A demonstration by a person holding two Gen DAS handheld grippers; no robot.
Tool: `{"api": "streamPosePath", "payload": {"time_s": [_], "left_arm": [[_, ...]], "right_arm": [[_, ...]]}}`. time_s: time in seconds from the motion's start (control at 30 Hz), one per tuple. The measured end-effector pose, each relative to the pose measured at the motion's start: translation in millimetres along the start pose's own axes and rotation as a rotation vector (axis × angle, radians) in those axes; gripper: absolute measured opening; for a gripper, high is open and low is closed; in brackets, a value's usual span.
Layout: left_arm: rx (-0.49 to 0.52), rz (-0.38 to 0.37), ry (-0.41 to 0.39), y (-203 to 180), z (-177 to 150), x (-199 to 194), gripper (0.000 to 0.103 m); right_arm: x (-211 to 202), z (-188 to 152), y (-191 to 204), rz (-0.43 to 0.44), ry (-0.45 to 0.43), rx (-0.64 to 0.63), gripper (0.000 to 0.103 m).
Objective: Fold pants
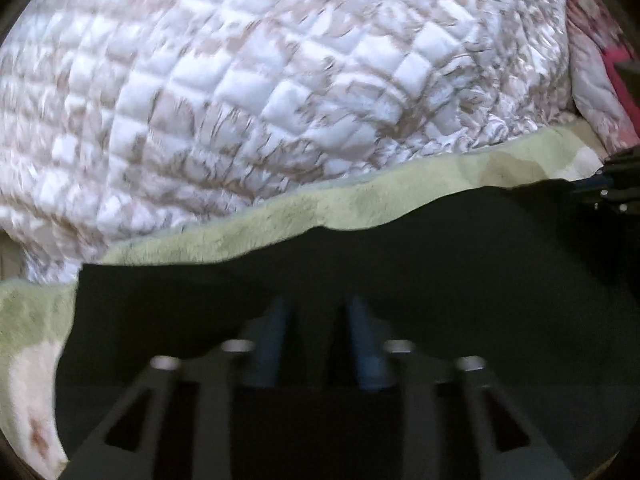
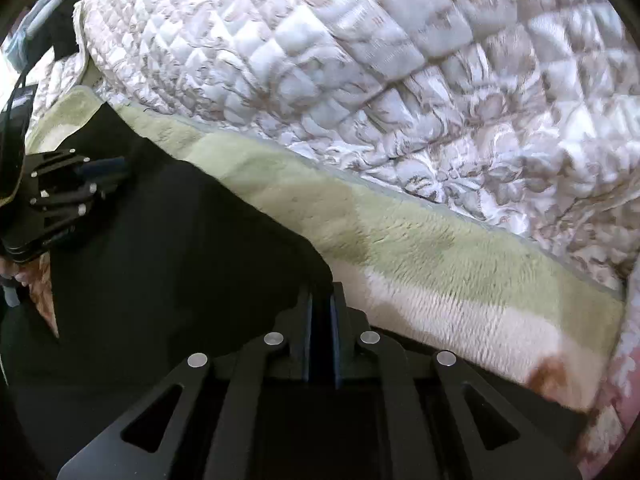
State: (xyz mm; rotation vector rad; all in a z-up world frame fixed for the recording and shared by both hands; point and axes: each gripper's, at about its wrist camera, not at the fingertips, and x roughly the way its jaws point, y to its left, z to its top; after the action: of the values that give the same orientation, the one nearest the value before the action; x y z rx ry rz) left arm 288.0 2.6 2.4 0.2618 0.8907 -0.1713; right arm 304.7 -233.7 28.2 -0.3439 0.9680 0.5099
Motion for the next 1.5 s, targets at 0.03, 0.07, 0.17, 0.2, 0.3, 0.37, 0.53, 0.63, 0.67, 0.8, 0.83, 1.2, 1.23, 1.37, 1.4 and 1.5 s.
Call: {"api": "streamPosePath", "payload": {"time_s": [0.03,0.07,0.17,0.2,0.3,0.37,0.53,0.63,0.67,0.8,0.83,1.2,1.23,1.37,1.4,1.5], "left_arm": [[0.006,0.014,0.000,-1,2,-5,0.004],[0.000,0.011,-0.004,-1,4,-10,0.004],[-0.051,-0.012,-0.052,6,3,-42,0.004],[-0.065,-0.018,-0.082,9,-1,-59,0.004],[-0.114,-0.063,-0.182,17,-21,-123,0.004],[-0.133,-0.089,-0.236,16,-40,-160,0.004],[-0.165,-0.152,-0.281,2,-105,-224,0.004],[-0.172,-0.185,-0.227,-12,-154,-232,0.004],[-0.182,-0.202,-0.189,-16,-172,-229,0.004],[-0.194,-0.231,-0.013,-33,-220,-209,0.005],[-0.210,-0.242,0.008,-32,-227,-211,0.006],[-0.275,-0.179,-0.069,-14,-183,-224,0.040],[-0.253,-0.164,-0.064,-21,-175,-217,0.041],[-0.206,-0.124,-0.007,-45,-151,-179,0.041],[-0.197,-0.106,0.012,-50,-146,-167,0.041],[-0.175,-0.064,0.048,-61,-138,-142,0.041]], "right_arm": [[-8,-2,5,-0.009,-0.013,-0.011,0.007],[-19,-3,8,-0.009,-0.031,-0.008,0.007],[-61,-12,17,-0.013,-0.107,0.004,0.007],[-77,-17,21,-0.016,-0.136,0.004,0.007],[-133,-46,38,-0.015,-0.221,0.010,0.007],[-166,-75,54,-0.002,-0.263,0.016,0.007],[-202,-155,102,0.031,-0.265,0.055,0.007],[-187,-209,121,0.069,-0.174,0.150,0.007],[-176,-222,121,0.073,-0.136,0.189,0.007],[-152,-257,122,0.088,-0.025,0.308,0.017],[-158,-258,123,0.088,-0.054,0.320,0.022],[-196,-282,96,0.073,-0.227,0.625,0.048],[-196,-286,91,0.068,-0.229,0.658,0.048],[-198,-290,77,0.024,-0.249,0.721,0.048],[-200,-292,73,0.012,-0.258,0.738,0.048],[-206,-300,57,-0.027,-0.277,0.799,0.048]]}}
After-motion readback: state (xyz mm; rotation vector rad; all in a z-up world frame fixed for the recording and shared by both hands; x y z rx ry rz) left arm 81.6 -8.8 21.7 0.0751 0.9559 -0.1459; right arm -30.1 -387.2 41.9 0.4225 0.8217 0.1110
